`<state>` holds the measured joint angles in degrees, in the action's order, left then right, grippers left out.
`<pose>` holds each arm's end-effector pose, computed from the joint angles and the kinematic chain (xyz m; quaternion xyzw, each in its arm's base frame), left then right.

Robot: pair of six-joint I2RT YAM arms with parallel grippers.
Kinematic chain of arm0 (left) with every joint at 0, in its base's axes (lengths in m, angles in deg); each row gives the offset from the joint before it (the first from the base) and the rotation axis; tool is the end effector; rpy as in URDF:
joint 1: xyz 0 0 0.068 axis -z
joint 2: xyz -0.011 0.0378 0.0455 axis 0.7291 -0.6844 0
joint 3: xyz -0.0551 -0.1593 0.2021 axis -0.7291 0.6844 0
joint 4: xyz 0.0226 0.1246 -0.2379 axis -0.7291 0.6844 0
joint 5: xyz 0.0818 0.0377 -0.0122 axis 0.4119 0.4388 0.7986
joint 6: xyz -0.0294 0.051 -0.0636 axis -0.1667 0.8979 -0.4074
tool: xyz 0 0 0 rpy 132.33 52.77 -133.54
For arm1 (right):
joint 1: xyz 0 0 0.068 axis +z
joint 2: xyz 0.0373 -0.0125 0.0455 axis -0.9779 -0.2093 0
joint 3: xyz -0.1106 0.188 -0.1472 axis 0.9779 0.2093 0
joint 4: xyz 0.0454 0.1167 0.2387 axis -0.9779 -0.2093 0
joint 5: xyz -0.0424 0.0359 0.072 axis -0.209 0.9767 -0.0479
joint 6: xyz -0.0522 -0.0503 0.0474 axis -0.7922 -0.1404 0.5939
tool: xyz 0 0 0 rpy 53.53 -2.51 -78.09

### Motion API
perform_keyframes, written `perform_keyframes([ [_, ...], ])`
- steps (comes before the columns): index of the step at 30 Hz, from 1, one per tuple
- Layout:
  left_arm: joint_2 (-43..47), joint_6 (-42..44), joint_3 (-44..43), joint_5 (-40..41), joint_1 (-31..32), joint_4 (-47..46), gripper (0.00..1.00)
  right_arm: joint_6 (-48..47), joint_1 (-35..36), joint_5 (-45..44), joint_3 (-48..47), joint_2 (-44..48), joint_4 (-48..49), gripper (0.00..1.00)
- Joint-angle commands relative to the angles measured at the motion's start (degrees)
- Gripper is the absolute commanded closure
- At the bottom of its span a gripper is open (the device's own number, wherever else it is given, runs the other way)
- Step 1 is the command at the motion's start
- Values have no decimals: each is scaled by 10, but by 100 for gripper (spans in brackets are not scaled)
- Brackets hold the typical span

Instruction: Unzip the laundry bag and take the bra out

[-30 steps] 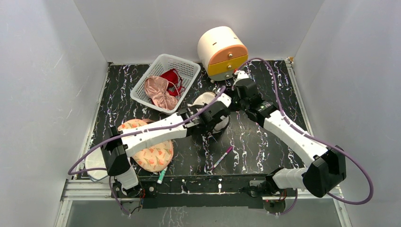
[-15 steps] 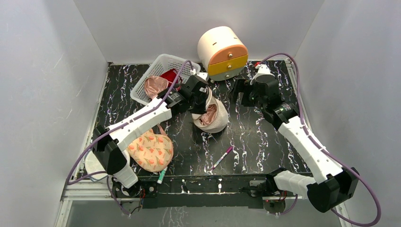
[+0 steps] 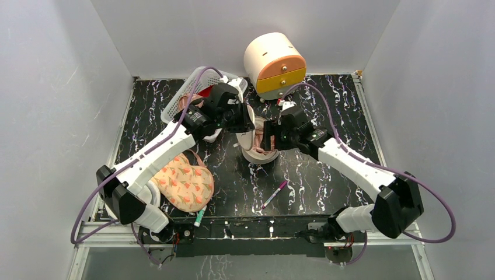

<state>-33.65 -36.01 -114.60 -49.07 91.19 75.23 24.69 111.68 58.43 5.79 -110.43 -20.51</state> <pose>0.2730 -0.2704 0.3563 0.0731 0.8684 -0.3252 0.3672 0.2648 0.1848 0.2428 -0.0917 0.9152 0.2242 0.3221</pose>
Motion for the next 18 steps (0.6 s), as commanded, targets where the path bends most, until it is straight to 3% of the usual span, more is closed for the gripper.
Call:
perform_keyframes([
  [1,38,-4,9,-17,-5,-1,100,21,-1,-150,-19,-8,-19,29],
  [6,64,-9,36,-23,-13,-13,100,4,-2,-205,20,24,10,29],
  [18,117,-20,85,-12,-28,8,100,4,-6,-217,60,20,75,62],
])
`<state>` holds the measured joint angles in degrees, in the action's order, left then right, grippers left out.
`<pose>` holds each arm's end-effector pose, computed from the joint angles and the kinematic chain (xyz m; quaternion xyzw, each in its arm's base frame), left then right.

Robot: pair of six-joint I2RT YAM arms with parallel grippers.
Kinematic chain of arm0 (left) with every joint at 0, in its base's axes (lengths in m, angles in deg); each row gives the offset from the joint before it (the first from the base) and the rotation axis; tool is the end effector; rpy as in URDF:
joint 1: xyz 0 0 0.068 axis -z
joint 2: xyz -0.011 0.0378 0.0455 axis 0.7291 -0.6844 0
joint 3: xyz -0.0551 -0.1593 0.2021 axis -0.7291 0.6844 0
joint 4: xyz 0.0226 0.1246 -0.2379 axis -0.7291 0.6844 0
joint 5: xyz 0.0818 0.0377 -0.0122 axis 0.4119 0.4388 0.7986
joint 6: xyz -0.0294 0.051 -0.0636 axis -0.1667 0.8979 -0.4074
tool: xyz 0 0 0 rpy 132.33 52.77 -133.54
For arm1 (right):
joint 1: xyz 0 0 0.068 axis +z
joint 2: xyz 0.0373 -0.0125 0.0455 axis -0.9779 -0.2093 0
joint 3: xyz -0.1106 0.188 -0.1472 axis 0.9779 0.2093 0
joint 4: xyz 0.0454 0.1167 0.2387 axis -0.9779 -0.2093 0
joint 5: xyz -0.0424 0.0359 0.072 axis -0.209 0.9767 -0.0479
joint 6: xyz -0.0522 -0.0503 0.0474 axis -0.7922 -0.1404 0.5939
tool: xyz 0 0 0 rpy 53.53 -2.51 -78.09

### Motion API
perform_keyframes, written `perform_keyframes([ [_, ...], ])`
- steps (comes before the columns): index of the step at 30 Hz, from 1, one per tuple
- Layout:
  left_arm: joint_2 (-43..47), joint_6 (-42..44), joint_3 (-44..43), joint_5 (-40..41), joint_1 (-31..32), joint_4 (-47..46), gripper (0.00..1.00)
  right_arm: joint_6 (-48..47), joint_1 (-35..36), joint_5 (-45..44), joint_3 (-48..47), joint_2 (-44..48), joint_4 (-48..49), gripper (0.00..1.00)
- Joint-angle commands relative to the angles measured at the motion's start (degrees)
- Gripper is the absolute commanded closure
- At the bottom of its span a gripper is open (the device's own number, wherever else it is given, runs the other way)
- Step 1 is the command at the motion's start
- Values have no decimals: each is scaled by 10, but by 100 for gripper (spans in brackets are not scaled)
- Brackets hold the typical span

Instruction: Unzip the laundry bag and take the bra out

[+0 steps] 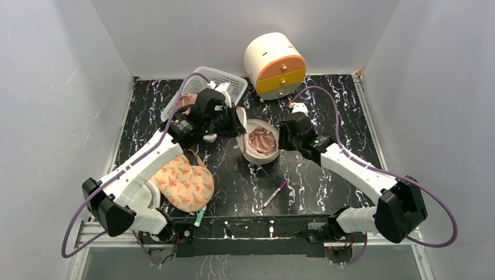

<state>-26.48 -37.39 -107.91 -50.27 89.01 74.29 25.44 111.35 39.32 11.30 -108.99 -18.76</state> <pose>0.2596 -0.2407 0.3577 0.0512 0.8637 -0.3363 0.3719 0.2687 0.1548 0.2199 -0.0206 0.9220 0.0806 0.3782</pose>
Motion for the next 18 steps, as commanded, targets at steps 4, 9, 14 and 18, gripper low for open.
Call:
perform_keyframes([
  [4,71,-12,58,19,-7,43,100,-27,-2,-21,31,26,101,74],
  [9,97,-18,107,65,-7,95,100,-59,-2,-16,60,51,155,96],
  [14,116,-21,130,97,-7,142,100,-82,-3,-29,65,69,191,100],
  [18,123,-27,136,122,-7,177,98,-95,-3,-27,54,60,192,100],
])
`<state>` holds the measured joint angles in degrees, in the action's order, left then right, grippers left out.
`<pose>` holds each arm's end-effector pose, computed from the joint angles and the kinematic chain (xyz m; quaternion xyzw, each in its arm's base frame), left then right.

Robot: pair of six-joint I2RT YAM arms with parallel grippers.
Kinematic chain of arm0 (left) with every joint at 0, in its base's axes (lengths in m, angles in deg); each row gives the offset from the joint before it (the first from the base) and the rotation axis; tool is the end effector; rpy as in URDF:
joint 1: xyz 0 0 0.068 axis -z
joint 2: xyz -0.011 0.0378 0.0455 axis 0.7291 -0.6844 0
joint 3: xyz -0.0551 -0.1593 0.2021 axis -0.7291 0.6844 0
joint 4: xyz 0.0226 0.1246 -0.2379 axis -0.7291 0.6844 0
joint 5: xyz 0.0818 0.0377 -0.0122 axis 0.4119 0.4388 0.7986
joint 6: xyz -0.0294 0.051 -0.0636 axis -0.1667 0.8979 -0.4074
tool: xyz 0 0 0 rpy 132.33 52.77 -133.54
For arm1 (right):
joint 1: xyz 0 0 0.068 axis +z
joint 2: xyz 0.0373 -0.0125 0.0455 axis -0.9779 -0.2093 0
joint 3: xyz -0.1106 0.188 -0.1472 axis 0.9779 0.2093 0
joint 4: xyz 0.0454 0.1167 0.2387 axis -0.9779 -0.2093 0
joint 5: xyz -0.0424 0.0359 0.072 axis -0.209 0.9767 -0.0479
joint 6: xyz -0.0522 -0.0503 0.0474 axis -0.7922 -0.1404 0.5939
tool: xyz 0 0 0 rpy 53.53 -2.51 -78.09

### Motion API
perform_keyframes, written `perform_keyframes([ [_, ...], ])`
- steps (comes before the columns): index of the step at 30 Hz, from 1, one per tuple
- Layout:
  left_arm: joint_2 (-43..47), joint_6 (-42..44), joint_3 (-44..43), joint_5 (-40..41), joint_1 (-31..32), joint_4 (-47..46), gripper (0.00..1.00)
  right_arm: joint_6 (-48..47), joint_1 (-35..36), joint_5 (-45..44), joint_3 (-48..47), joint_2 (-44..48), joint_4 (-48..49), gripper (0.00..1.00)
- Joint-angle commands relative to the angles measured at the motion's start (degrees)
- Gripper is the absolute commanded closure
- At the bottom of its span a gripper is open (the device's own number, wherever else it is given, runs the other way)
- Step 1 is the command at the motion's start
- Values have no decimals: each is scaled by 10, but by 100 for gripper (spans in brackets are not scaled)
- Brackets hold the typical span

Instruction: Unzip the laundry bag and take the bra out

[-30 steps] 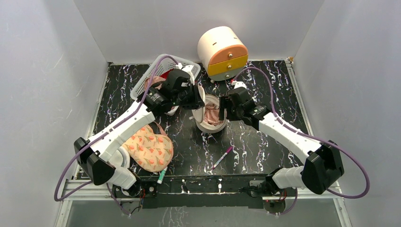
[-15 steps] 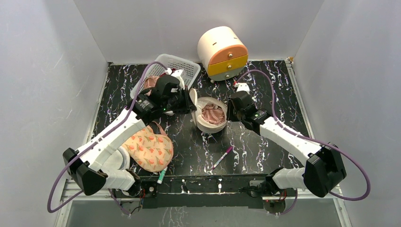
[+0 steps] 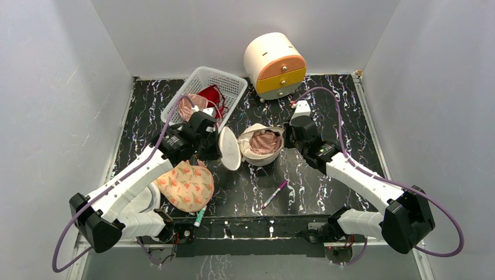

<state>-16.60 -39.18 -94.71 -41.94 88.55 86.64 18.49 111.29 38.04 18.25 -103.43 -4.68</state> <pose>0.2214 -0.1879 0.2989 0.0052 0.9247 -0.2109 0.3168 0.2669 0.1512 0.2308 -0.0522 0.8741 0.0967 0.4731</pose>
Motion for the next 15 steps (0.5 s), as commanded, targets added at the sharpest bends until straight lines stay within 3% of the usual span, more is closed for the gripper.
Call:
perform_keyframes([
  [1,25,-13,5,47,-3,62,93,-28,-3,-11,-19,2,50,100],
  [4,34,-14,10,55,-3,64,71,-31,-4,-3,-22,-1,47,100],
  [7,40,-1,2,50,-3,48,55,-32,-4,-2,-18,4,51,100],
  [11,27,23,-28,25,-3,1,42,-32,-8,2,-21,5,52,100],
  [13,7,30,-39,-19,-3,-46,38,-31,-11,7,-25,7,50,100],
  [15,-34,11,-39,-108,1,-154,37,-29,-15,25,-21,14,54,100],
])
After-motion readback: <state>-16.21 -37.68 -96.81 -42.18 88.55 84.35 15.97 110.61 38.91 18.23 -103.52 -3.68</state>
